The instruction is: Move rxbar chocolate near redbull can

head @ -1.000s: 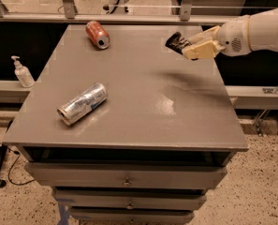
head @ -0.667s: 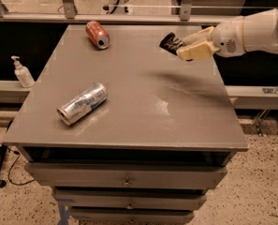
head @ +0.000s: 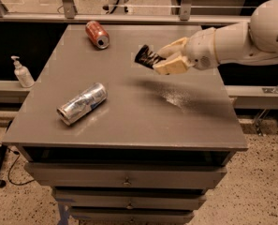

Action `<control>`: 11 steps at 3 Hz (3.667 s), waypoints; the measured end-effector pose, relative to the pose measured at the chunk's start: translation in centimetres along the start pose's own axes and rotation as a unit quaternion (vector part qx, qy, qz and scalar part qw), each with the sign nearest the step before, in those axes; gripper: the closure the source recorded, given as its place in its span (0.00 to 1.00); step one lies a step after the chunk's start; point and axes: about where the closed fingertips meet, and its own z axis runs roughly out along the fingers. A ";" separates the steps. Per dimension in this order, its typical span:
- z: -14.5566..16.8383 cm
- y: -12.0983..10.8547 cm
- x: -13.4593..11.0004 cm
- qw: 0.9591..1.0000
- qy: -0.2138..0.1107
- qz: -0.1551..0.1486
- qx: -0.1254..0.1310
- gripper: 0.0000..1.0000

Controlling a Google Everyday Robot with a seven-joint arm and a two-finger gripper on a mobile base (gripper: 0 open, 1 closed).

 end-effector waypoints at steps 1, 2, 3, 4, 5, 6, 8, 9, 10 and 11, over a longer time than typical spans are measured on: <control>2.7 3.8 -0.1 0.999 0.012 -0.029 -0.012 1.00; 4.2 5.6 1.0 0.999 0.021 -0.033 -0.016 1.00; 5.1 6.8 1.5 0.999 0.022 -0.033 -0.020 1.00; 5.3 8.2 1.5 0.999 0.021 -0.029 -0.026 1.00; 4.9 9.7 1.3 0.999 0.019 -0.024 -0.029 1.00; 5.0 10.5 1.1 0.999 0.020 -0.018 -0.034 0.82; 5.1 11.2 0.7 0.999 0.016 -0.013 -0.043 0.36; 4.9 11.3 0.4 0.999 0.012 -0.012 -0.043 0.12; 4.1 10.9 0.2 0.999 0.001 -0.004 -0.034 0.00; 0.6 7.6 1.3 0.999 -0.031 0.018 0.009 0.00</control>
Offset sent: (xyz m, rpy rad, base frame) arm -0.0449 0.0567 -0.0667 -0.0895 -0.0169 0.0446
